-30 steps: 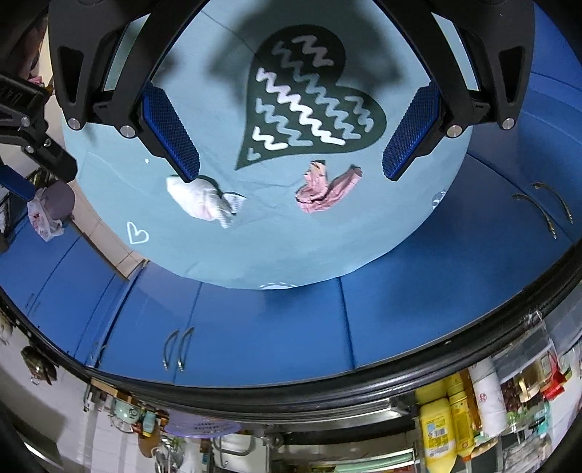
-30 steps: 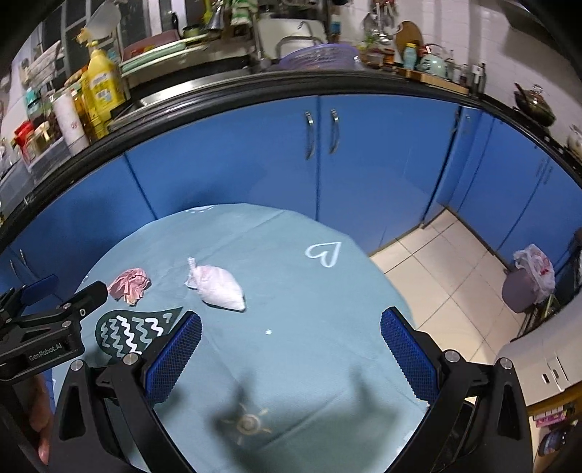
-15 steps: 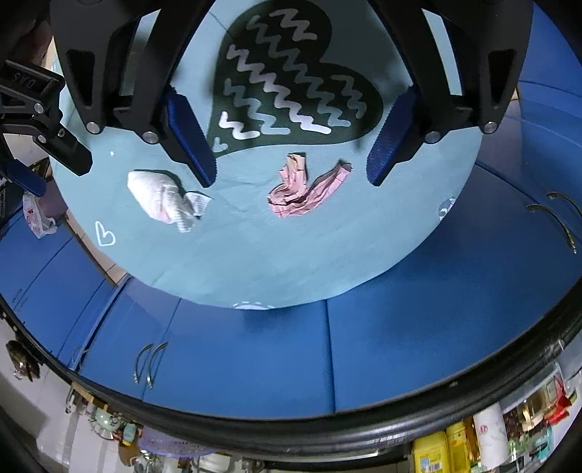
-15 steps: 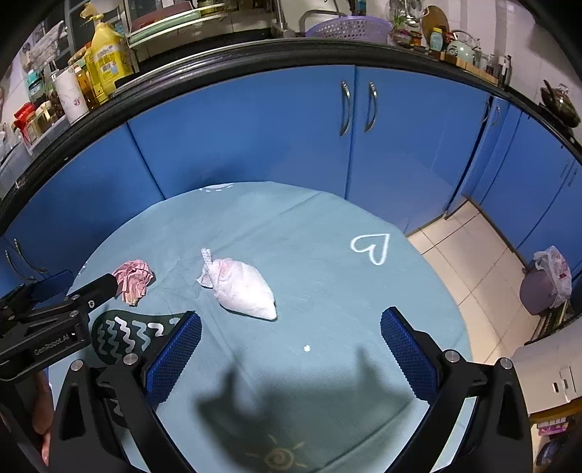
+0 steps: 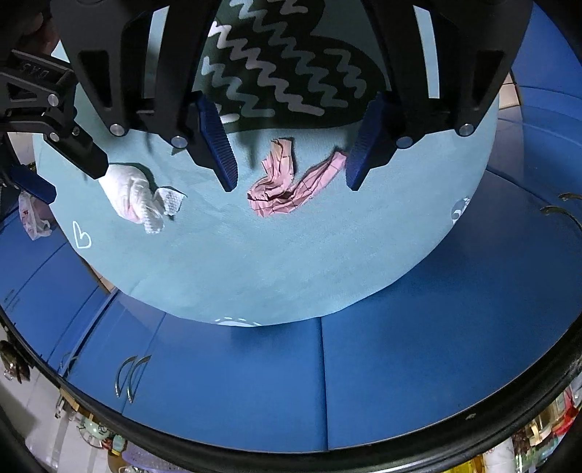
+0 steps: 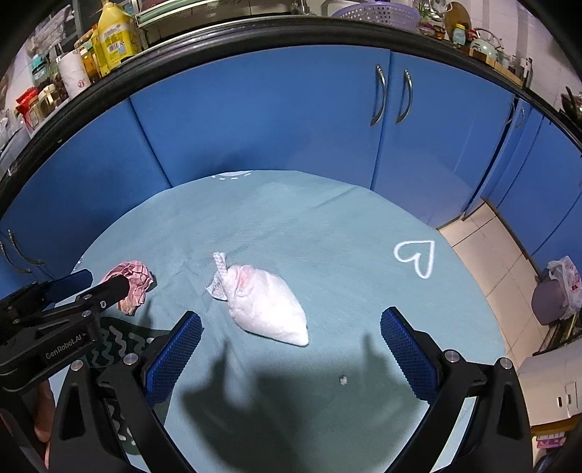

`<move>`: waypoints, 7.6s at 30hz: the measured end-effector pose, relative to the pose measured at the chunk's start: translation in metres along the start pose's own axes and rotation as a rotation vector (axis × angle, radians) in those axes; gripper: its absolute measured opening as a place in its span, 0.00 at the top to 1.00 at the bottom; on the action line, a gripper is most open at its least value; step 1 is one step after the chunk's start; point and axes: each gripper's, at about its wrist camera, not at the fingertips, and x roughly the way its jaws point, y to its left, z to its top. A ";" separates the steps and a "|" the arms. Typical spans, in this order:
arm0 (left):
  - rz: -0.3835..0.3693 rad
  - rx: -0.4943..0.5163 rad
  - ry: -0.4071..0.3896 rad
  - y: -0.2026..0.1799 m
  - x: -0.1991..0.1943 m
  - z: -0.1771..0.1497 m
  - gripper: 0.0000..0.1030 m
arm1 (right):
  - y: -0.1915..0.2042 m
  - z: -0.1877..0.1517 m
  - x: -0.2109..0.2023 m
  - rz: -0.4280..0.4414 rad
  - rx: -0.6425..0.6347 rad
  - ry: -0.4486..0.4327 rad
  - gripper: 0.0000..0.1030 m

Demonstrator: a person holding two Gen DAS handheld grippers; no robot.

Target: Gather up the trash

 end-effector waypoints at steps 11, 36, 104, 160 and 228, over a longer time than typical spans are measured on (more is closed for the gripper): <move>-0.011 -0.002 0.001 -0.001 0.007 0.003 0.40 | 0.009 0.002 0.017 0.008 -0.016 0.023 0.43; -0.021 -0.008 0.019 -0.002 0.019 0.003 0.59 | 0.023 0.003 0.032 0.049 -0.072 0.060 0.62; -0.114 0.219 -0.187 -0.128 -0.132 -0.042 0.79 | -0.057 -0.065 -0.138 -0.099 0.031 -0.142 0.85; -0.390 0.628 -0.241 -0.391 -0.211 -0.130 0.04 | -0.292 -0.220 -0.260 -0.344 0.477 -0.179 0.85; -0.390 0.639 -0.239 -0.384 -0.221 -0.133 0.04 | -0.282 -0.213 -0.272 -0.325 0.455 -0.234 0.07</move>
